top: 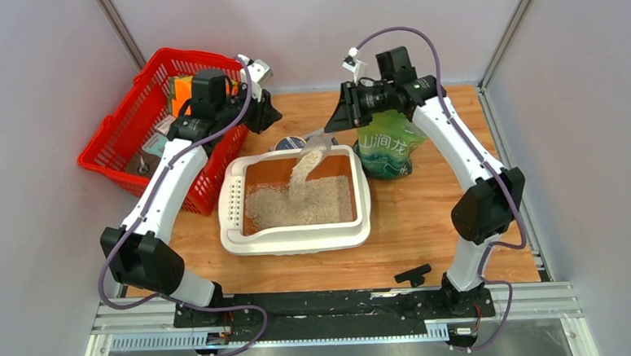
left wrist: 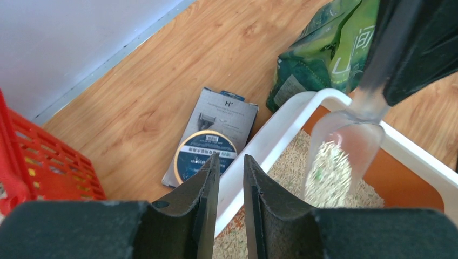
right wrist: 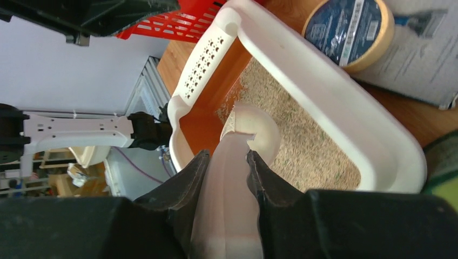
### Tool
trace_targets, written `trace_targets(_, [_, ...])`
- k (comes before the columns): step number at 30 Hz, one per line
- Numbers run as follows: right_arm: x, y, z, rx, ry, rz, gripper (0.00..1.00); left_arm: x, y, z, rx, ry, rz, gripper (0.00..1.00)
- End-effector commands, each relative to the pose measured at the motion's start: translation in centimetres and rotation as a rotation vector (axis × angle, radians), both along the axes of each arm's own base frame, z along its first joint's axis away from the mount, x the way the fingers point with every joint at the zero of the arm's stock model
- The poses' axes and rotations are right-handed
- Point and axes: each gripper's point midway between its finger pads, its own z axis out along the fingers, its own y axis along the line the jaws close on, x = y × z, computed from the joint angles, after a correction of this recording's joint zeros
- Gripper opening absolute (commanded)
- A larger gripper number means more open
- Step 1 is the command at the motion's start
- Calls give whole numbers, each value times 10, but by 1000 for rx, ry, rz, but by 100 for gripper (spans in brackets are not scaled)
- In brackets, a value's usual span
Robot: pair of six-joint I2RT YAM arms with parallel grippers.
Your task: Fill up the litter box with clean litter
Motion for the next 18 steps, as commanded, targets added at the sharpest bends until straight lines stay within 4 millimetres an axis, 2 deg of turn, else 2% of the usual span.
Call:
trace_targets(1, [17, 21, 19, -32, -182, 35, 0, -11, 16, 6, 34, -47, 19, 31])
trace_targets(4, [25, 36, 27, -83, -318, 60, 0, -14, 20, 4, 42, -46, 23, 31])
trace_targets(5, [25, 38, 37, -95, -374, 72, 0, -15, 21, 5, 44, -53, 21, 31])
trace_targets(6, [27, 45, 34, -148, -462, 98, 0, -15, 21, 4, 47, -54, 20, 31])
trace_targets(9, [25, 49, 48, -190, -577, 123, 0, -13, 19, 4, 43, -50, 10, 32])
trace_targets(14, [24, 36, 60, -248, -684, 138, 0, -4, 7, 11, -6, -41, -26, 33])
trace_targets(17, [16, 15, 84, -226, -711, 111, 0, -1, -10, 23, -82, -36, -96, 34])
trace_targets(18, [21, 0, 91, -218, -708, 74, 0, 0, -16, 25, -105, -28, -111, 35])
